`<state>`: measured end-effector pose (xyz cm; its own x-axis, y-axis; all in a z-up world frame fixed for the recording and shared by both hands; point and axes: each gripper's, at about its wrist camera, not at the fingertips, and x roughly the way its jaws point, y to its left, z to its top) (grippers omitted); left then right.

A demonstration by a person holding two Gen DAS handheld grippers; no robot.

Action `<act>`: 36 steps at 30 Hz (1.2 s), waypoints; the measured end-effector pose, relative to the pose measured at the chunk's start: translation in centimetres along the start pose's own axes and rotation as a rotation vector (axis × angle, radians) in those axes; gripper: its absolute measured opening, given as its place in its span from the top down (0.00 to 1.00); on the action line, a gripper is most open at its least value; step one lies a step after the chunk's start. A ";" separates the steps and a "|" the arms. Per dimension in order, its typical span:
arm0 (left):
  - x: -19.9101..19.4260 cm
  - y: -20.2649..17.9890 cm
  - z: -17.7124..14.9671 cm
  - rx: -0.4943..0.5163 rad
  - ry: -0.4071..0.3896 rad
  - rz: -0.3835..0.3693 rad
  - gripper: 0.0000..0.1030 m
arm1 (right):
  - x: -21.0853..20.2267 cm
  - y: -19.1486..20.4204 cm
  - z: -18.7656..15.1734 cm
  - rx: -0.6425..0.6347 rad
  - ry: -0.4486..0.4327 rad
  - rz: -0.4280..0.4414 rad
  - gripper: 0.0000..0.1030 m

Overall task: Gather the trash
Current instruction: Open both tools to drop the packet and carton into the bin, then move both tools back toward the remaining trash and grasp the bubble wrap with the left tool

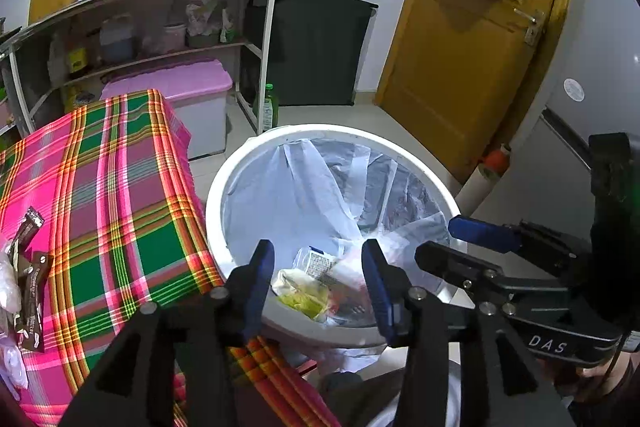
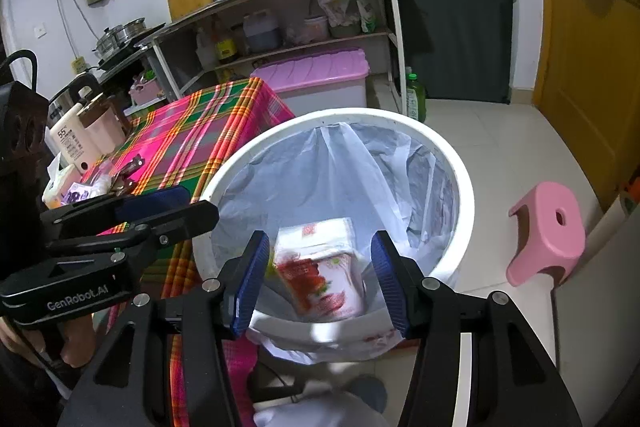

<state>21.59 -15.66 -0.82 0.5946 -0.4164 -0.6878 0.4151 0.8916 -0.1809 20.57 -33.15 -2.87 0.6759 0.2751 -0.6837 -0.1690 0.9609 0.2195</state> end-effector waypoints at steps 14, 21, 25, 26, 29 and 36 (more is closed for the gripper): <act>-2.5 1.0 -0.8 -0.048 -0.040 0.015 0.54 | -2.1 1.4 0.1 -0.029 -0.041 -0.006 0.46; -4.6 1.8 -1.8 -0.073 -0.062 0.043 0.54 | -3.2 3.7 -0.2 -0.070 -0.052 0.021 0.46; -5.7 2.3 -2.5 -0.089 -0.073 0.060 0.54 | -3.6 4.6 -0.4 -0.089 -0.054 0.030 0.46; -6.0 2.5 -2.7 -0.092 -0.076 0.065 0.54 | -3.8 4.9 -0.4 -0.095 -0.055 0.033 0.46; -6.7 2.9 -3.2 -0.100 -0.084 0.082 0.54 | -4.2 5.6 -0.6 -0.110 -0.057 0.040 0.46; -8.5 4.0 -4.4 -0.129 -0.107 0.122 0.54 | -5.1 7.7 -1.1 -0.148 -0.063 0.064 0.46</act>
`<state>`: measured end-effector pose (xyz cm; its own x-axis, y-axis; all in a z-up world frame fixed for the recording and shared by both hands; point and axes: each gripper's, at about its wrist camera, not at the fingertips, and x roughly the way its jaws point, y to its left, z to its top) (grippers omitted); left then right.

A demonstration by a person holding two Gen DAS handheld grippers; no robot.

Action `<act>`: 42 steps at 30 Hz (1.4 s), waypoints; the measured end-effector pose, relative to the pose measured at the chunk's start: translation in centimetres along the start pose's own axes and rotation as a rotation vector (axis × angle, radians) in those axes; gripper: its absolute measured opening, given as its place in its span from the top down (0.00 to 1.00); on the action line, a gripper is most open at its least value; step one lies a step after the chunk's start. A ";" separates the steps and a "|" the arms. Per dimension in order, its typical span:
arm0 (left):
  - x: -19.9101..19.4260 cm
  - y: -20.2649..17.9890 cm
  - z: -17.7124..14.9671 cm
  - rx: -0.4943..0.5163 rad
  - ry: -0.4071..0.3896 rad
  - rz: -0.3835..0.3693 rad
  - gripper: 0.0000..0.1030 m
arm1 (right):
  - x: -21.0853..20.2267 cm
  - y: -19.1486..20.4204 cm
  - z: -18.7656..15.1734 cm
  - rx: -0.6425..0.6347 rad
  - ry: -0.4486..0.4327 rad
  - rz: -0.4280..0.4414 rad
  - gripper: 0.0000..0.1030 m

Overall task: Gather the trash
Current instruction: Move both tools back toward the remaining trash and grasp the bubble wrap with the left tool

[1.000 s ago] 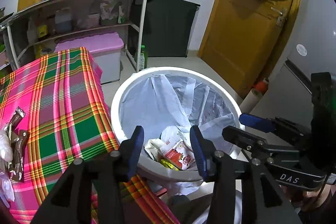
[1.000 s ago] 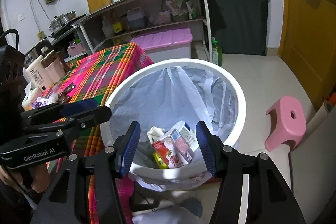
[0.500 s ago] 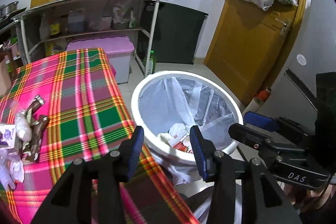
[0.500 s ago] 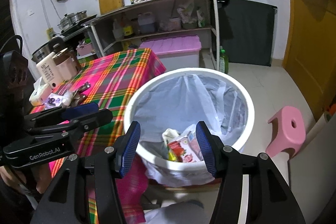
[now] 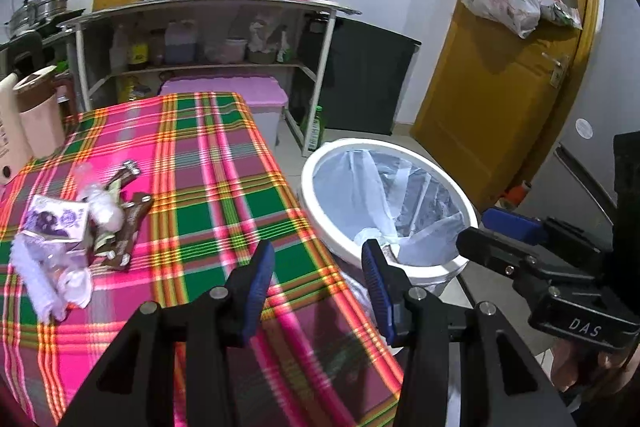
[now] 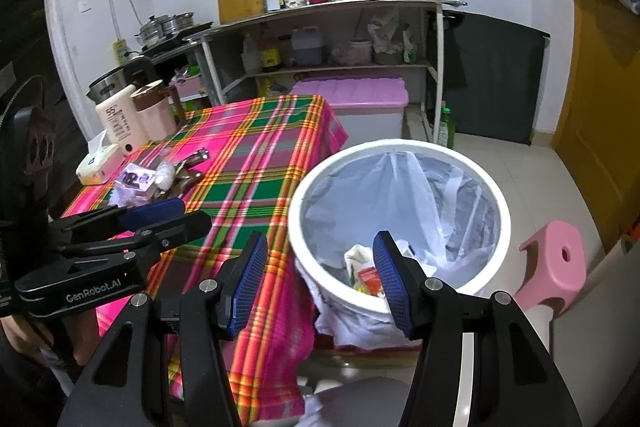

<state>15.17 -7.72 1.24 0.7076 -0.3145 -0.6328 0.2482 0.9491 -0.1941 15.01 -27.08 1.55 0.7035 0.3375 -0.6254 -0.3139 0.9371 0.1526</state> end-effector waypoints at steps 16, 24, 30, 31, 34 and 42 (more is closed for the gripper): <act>-3.0 4.5 -3.3 -0.093 -0.027 0.111 0.53 | 0.6 4.2 -1.5 -0.051 0.024 0.077 0.46; -4.3 7.3 -4.9 -0.135 -0.023 0.179 0.53 | 2.1 6.4 -1.7 -0.097 0.064 0.108 0.46; -5.1 10.9 -5.7 -0.217 -0.024 0.245 0.53 | 3.1 7.8 -1.6 -0.120 0.073 0.148 0.46; -5.2 11.4 -5.8 -0.230 -0.025 0.256 0.53 | 3.3 8.1 -1.5 -0.118 0.077 0.154 0.46; -5.5 13.1 -5.9 -0.267 -0.030 0.285 0.53 | 4.0 8.5 -1.2 -0.115 0.088 0.166 0.46; -5.5 16.7 -5.8 -0.356 -0.027 0.332 0.53 | 5.6 9.7 -0.6 -0.137 0.114 0.177 0.46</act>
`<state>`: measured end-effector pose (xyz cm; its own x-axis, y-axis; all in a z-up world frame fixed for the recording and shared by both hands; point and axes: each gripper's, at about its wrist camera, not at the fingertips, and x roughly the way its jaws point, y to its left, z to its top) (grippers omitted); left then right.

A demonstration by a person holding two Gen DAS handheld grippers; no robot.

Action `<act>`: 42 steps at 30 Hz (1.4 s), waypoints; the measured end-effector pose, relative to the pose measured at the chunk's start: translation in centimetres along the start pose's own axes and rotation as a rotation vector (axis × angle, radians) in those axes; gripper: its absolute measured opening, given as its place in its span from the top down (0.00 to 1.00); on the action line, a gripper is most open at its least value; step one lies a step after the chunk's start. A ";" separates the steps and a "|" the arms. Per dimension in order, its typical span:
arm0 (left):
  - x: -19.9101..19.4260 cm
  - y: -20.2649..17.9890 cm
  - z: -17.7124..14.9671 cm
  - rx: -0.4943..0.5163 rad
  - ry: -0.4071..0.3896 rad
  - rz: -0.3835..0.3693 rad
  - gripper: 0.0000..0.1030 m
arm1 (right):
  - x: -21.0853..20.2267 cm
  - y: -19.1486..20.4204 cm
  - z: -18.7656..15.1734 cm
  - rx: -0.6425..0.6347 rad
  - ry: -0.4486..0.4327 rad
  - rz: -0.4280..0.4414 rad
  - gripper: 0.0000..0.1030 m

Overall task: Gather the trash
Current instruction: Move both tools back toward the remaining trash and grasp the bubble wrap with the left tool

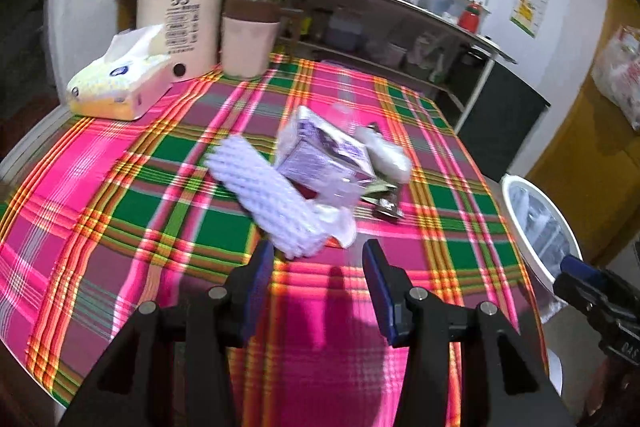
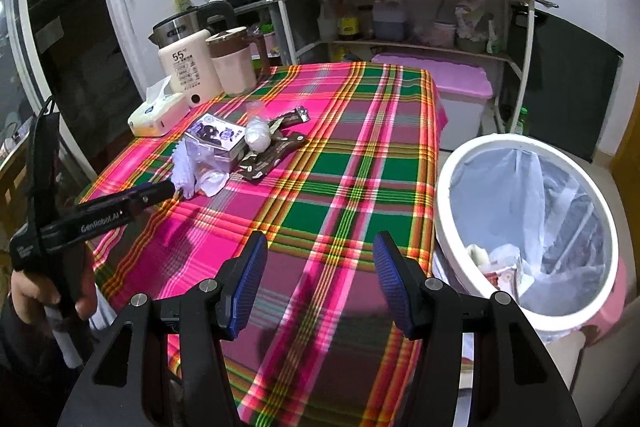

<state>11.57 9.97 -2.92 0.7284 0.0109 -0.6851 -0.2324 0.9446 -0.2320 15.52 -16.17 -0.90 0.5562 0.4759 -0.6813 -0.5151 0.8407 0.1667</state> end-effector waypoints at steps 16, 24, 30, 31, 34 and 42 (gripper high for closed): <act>3.7 2.8 2.7 -0.146 0.016 0.014 0.53 | 2.6 0.3 1.5 -0.012 0.029 -0.004 0.46; 5.3 2.7 2.5 -0.128 0.052 0.051 0.59 | 4.0 1.3 3.0 -0.028 0.027 0.008 0.46; 4.4 3.1 1.8 -0.097 0.046 0.033 0.76 | 6.3 2.7 4.9 -0.061 0.037 0.034 0.46; 4.2 3.2 1.7 -0.095 0.044 0.030 0.76 | 6.3 2.7 4.9 -0.061 0.037 0.034 0.46; 3.8 3.7 1.3 -0.092 0.038 0.024 0.76 | 8.3 3.7 6.2 -0.092 0.046 0.043 0.46; 3.9 4.1 1.1 -0.096 0.024 -0.002 0.76 | 11.5 4.9 8.1 -0.125 0.067 0.061 0.46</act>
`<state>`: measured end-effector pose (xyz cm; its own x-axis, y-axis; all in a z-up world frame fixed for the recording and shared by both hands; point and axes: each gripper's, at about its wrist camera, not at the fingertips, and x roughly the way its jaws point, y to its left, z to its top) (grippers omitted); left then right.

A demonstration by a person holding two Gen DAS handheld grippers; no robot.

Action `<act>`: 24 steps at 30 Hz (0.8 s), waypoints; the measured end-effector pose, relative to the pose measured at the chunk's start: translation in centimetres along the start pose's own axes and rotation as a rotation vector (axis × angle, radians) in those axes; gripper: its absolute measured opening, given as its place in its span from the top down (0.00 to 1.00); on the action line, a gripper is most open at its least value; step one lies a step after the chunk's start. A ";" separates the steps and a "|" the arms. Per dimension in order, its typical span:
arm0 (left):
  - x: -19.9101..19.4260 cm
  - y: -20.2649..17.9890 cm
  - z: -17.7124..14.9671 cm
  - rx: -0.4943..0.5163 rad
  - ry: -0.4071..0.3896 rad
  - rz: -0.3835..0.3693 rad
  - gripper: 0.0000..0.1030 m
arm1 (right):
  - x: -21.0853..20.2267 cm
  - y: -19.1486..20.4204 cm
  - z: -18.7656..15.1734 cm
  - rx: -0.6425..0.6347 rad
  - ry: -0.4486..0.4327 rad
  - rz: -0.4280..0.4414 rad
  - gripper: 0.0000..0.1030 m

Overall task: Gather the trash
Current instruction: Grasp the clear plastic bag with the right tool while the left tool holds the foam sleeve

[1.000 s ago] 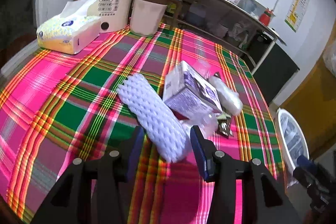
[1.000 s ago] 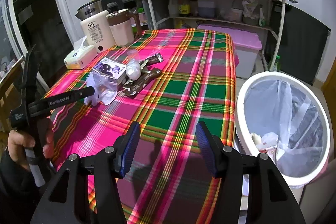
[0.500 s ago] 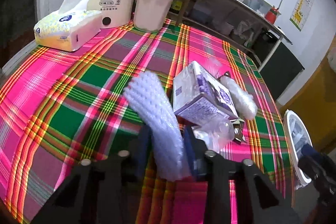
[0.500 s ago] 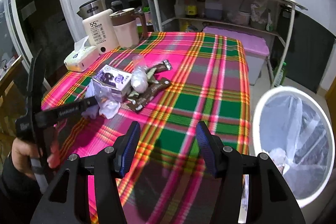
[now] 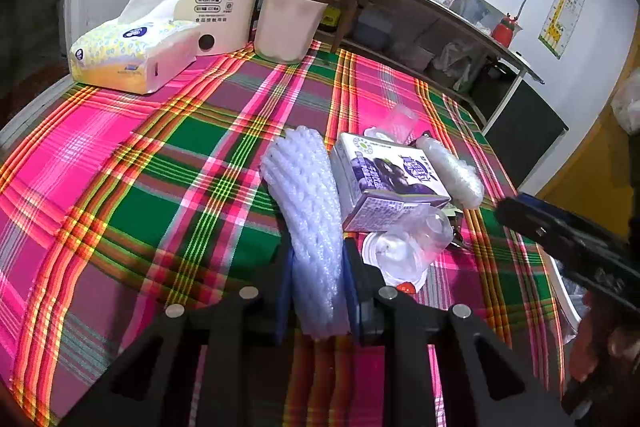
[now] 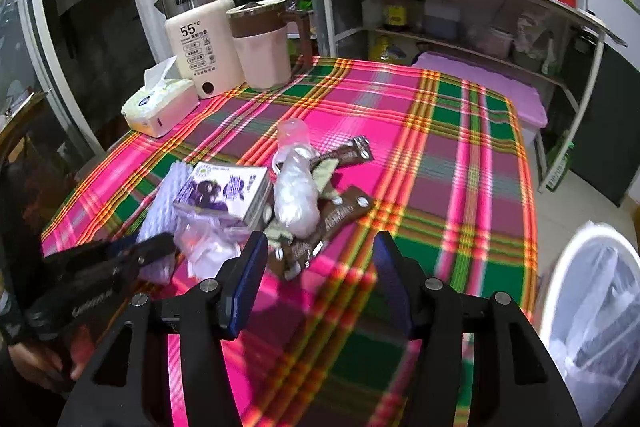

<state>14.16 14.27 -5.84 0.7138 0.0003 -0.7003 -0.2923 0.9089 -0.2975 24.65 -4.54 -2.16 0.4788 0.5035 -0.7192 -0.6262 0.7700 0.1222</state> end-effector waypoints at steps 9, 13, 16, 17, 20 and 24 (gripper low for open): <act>0.0 0.1 -0.1 -0.001 0.001 -0.014 0.76 | 3.5 0.9 1.6 -0.024 0.038 0.019 0.59; 0.0 0.1 -0.1 -0.003 0.002 -0.019 0.76 | 4.1 1.2 1.7 -0.027 0.045 0.013 0.73; -0.1 0.1 -0.1 -0.003 0.002 -0.022 0.76 | 3.6 1.2 1.5 -0.012 0.026 0.011 0.74; -0.1 0.1 -0.1 -0.004 0.002 -0.023 0.76 | 3.1 1.1 1.4 -0.006 0.017 0.007 0.74; -0.2 0.0 -0.2 -0.003 0.000 -0.022 0.76 | 2.2 1.1 1.1 0.001 0.005 0.007 0.74; -0.7 -0.2 -0.5 0.011 -0.007 -0.009 0.77 | 0.2 1.1 0.1 0.007 -0.017 0.003 0.74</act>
<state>13.43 13.91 -5.65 0.7208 -0.0049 -0.6932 -0.2788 0.9134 -0.2965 24.16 -3.55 -2.09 0.4872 0.5121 -0.7074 -0.6233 0.7713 0.1290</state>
